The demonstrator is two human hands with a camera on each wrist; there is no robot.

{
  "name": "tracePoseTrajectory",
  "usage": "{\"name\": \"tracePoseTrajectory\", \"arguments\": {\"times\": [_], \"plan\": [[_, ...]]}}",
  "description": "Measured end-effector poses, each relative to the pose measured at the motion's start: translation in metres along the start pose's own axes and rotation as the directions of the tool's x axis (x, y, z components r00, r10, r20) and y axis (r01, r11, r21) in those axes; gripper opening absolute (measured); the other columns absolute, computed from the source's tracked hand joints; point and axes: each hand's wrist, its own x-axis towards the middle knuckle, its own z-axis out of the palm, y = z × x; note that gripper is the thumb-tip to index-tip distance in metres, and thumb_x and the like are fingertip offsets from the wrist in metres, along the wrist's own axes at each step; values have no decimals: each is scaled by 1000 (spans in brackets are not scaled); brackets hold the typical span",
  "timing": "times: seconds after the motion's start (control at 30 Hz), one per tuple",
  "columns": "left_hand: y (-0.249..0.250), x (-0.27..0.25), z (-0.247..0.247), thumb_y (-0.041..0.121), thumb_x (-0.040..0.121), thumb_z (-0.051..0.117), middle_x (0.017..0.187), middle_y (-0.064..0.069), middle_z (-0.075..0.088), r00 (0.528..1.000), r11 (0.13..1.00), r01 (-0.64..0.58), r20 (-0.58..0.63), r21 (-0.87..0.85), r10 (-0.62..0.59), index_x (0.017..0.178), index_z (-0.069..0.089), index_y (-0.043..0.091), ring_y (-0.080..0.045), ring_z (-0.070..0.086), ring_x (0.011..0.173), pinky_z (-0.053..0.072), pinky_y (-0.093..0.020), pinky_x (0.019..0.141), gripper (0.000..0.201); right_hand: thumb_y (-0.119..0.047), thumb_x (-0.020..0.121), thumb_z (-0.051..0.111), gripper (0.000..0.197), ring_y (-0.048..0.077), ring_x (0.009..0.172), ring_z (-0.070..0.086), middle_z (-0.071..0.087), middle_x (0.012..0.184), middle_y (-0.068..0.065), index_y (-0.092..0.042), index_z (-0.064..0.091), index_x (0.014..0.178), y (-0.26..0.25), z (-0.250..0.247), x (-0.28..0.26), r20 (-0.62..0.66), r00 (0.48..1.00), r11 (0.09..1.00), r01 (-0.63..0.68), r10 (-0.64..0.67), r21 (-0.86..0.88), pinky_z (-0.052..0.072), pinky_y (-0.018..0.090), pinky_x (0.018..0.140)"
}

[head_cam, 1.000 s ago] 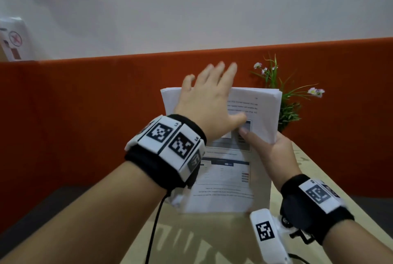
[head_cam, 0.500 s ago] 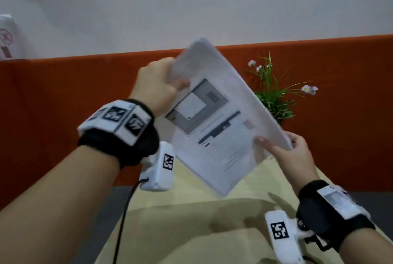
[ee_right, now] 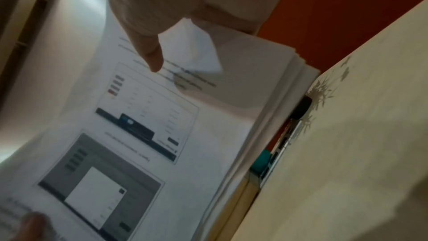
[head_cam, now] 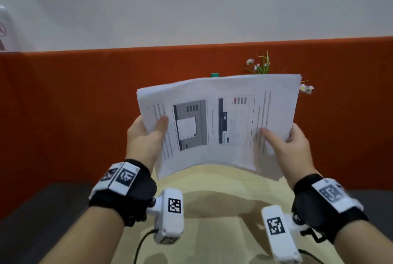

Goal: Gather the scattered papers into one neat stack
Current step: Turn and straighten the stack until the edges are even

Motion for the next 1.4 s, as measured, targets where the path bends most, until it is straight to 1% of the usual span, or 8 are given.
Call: {"name": "tracePoseTrajectory", "arguments": {"times": [0.27,0.47,0.67,0.97,1.07,1.2,1.3,1.4], "plan": [[-50,-24,6,13,87,63,101,-4,65,980,978,197,-4,68,-197,103,56,20,-30,63,105,49,-39,89,19,-25,95,49,4,17,90,60,61,93,-6,-27,52,94,23,8,-13,35,992,990,-117,120,-73,42,29,63],[-30,-11,5,13,88,62,100,-4,69,995,995,103,5,15,-103,98,60,22,-27,66,95,54,-44,85,14,-25,94,50,9,14,84,60,61,93,-4,-31,51,89,1,8,-8,-22,998,998,-64,64,-4,48,32,66],[-60,-34,-6,12,90,58,104,0,62,947,946,286,105,154,-304,127,54,13,-24,60,105,45,-32,85,37,-24,96,48,18,12,88,62,66,98,-5,-19,60,109,23,3,-26,62,965,966,-251,255,-68,44,27,63],[-59,-29,-11,13,93,54,112,-9,64,961,946,248,68,208,-267,126,55,10,-23,57,103,42,-33,91,34,-31,94,49,27,15,106,57,57,123,0,-25,50,121,26,5,-33,37,961,944,-263,276,-198,46,31,77],[-35,-15,-14,12,91,55,105,-4,66,989,941,37,122,338,-83,121,60,12,-25,62,106,45,-32,89,30,-42,82,65,82,26,142,26,26,154,6,-23,22,149,1,-1,-25,-145,988,818,-36,-58,-574,20,48,114],[23,1,0,10,90,56,95,-11,71,915,749,-390,319,536,248,103,66,6,-25,63,89,48,-31,73,18,-49,78,65,89,17,143,25,28,155,-4,-28,19,151,-49,13,-10,251,940,588,340,-231,-734,15,43,116],[57,8,14,8,90,55,89,-7,67,833,648,-549,408,529,373,92,63,6,-25,61,88,45,-28,71,9,-34,86,64,38,22,107,60,63,123,2,-34,52,122,-56,20,3,379,918,771,321,-112,-549,50,37,88],[70,15,22,21,85,58,95,4,57,798,546,-596,360,588,484,100,62,18,-24,57,101,39,-33,88,15,-20,90,61,8,32,84,63,69,94,13,-22,65,97,-49,18,5,308,939,865,277,-152,-419,46,26,58]]}}
